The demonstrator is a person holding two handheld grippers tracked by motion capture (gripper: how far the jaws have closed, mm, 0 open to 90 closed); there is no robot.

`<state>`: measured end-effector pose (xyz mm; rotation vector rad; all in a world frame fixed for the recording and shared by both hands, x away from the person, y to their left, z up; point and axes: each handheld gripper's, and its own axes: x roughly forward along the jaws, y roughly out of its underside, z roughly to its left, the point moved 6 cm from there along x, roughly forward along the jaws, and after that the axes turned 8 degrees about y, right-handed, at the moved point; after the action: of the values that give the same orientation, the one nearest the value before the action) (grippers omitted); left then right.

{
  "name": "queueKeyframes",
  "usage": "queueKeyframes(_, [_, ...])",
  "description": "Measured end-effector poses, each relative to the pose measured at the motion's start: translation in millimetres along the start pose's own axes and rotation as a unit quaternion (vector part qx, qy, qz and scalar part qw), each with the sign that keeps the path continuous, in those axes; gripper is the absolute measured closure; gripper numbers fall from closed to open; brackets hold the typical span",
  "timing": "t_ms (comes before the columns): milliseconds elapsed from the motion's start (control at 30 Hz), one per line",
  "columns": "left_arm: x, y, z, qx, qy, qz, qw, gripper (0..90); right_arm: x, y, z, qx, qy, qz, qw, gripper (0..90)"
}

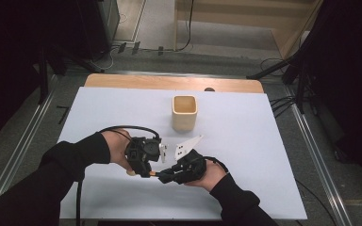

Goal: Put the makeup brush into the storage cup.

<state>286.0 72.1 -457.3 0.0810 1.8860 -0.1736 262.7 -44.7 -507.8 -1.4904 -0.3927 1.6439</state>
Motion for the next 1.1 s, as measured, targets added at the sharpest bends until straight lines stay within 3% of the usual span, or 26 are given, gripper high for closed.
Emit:
queueKeyframes(300, [0.3, 0.8, 2.6, -0.003, 0.007, -0.004, 1.0000, 76.7, -1.3, 0.8, -0.9, -0.003, -0.002, 0.003, 1.0000, 78.8])
queueKeyframes(367, [0.7, 1.3, 2.7, -0.012, 0.009, -0.008, 0.9999, 76.0, -1.3, 0.7, -0.8, -0.005, -0.003, 0.002, 1.0000, 78.8])
queueKeyframes(533, [-2.7, 5.3, 5.5, -0.024, 0.013, -0.016, 0.9995, 65.2, -1.6, 2.2, -1.6, -0.008, 0.000, 0.006, 1.0000, 78.9])
queueKeyframes(667, [-9.6, 9.7, 9.1, -0.037, 0.013, -0.046, 0.9982, 53.9, -4.6, 2.6, -2.9, -0.005, 0.004, 0.002, 1.0000, 78.9])
queueKeyframes(767, [-15.3, 13.4, 11.3, -0.044, 0.006, -0.086, 0.9953, 44.0, -9.3, 3.9, -5.9, -0.003, 0.010, -0.002, 0.9999, 78.9])
queueKeyframes(900, [-20.3, 18.0, 13.3, -0.060, 0.000, -0.133, 0.9893, 37.1, -17.3, 6.8, -10.1, 0.011, 0.014, -0.011, 0.9998, 78.8])
queueKeyframes(933, [-20.4, 18.6, 13.4, -0.065, 0.001, -0.149, 0.9868, 35.8, -19.2, 7.3, -11.5, 0.010, 0.018, -0.014, 0.9997, 78.8])
queueKeyframes(1000, [-23.1, 21.3, 15.2, -0.067, -0.004, -0.165, 0.9840, 33.5, -23.1, 8.3, -13.3, 0.013, 0.023, -0.017, 0.9995, 78.8])
queueKeyframes(1100, [-28.7, 26.7, 17.9, -0.080, -0.011, -0.202, 0.9761, 30.3, -30.5, 10.1, -16.4, 0.022, 0.033, -0.029, 0.9988, 78.8])
